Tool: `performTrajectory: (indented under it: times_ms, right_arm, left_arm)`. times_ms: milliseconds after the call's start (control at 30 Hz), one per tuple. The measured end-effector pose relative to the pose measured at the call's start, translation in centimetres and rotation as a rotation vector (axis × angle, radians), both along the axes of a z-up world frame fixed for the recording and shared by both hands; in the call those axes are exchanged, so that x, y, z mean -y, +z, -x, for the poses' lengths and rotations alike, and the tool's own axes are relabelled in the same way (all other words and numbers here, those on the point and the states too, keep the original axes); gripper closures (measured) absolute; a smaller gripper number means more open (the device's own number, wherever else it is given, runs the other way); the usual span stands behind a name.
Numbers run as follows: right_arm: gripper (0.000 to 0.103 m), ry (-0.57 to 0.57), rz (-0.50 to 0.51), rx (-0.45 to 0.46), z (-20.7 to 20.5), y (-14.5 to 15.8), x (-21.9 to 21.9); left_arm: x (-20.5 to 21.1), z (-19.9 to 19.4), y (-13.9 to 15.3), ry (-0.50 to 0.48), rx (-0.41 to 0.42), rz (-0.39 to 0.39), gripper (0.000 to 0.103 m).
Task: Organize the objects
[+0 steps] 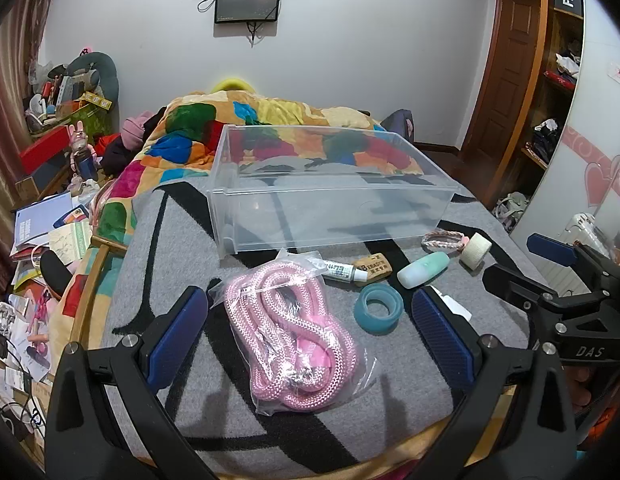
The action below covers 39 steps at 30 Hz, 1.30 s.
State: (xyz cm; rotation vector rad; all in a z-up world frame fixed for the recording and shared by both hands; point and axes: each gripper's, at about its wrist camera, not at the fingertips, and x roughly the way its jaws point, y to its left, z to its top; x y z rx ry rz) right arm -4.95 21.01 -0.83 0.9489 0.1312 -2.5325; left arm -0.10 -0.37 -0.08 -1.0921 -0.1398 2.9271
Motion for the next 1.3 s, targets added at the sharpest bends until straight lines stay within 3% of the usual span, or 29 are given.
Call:
performTrajectory:
  times_ms: [1300]
  right_arm:
    - [0.000, 0.009, 0.010, 0.017, -0.13, 0.05, 0.06]
  left_arm:
    - [-0.28, -0.10, -0.15, 0.001, 0.001, 0.008, 0.000]
